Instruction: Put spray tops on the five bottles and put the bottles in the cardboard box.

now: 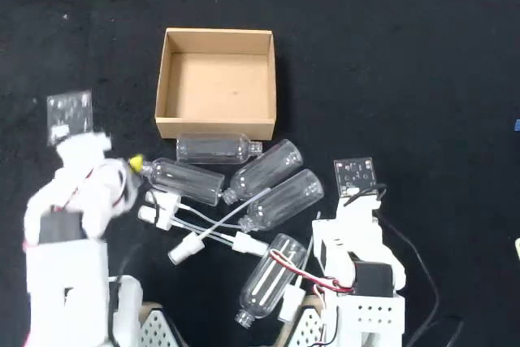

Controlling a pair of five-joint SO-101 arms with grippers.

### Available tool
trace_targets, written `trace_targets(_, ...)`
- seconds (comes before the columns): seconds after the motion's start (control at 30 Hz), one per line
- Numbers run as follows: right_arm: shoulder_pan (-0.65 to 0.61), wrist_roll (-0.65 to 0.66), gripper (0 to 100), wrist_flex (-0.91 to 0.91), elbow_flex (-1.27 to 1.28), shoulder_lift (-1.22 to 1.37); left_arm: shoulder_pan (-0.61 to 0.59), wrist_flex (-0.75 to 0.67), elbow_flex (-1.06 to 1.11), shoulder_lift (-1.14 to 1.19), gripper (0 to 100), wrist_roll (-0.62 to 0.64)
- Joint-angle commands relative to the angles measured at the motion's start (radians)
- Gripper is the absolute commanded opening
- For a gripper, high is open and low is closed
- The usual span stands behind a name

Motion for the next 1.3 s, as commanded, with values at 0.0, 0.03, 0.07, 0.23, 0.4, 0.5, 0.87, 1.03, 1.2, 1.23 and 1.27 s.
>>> trace_targets(0.0,0.015,0.008,1.1,0.005,-0.007,-0.094,0.093,-0.020,-0.171,0.259,29,0.353)
trace_targets(0.03,0.015,0.008,1.1,0.005,-0.007,-0.094,0.111,-0.020,-0.186,0.287,30,0.423)
trace_targets(0.07,0.015,0.008,1.1,0.005,-0.007,-0.094,0.131,-0.020,-0.200,0.310,30,0.479)
trace_targets(0.23,0.015,0.008,1.1,0.005,-0.007,-0.094,0.240,-0.028,-0.205,0.394,30,0.562)
trace_targets(0.4,0.015,0.008,1.1,0.005,-0.007,-0.094,0.211,-0.083,-0.179,0.502,30,0.620)
trace_targets(0.5,0.015,0.008,1.1,0.005,-0.007,-0.094,0.162,-0.150,-0.154,0.598,30,0.647)
trace_targets(0.87,0.015,0.008,1.1,0.005,-0.007,-0.094,0.157,-0.169,-0.205,0.792,30,0.710)
trace_targets(1.03,0.015,0.008,1.1,0.005,-0.007,-0.094,0.139,-0.163,-0.202,0.787,30,0.712)
trace_targets(1.2,0.015,0.008,1.1,0.005,-0.007,-0.094,0.047,-0.187,-0.213,0.798,30,0.695)
trace_targets(1.23,0.015,0.008,1.1,0.005,-0.007,-0.094,0.027,-0.204,-0.206,0.798,30,0.674)
trace_targets(1.27,0.015,0.008,1.1,0.005,-0.007,-0.094,0.005,-0.216,-0.202,0.798,30,0.654)
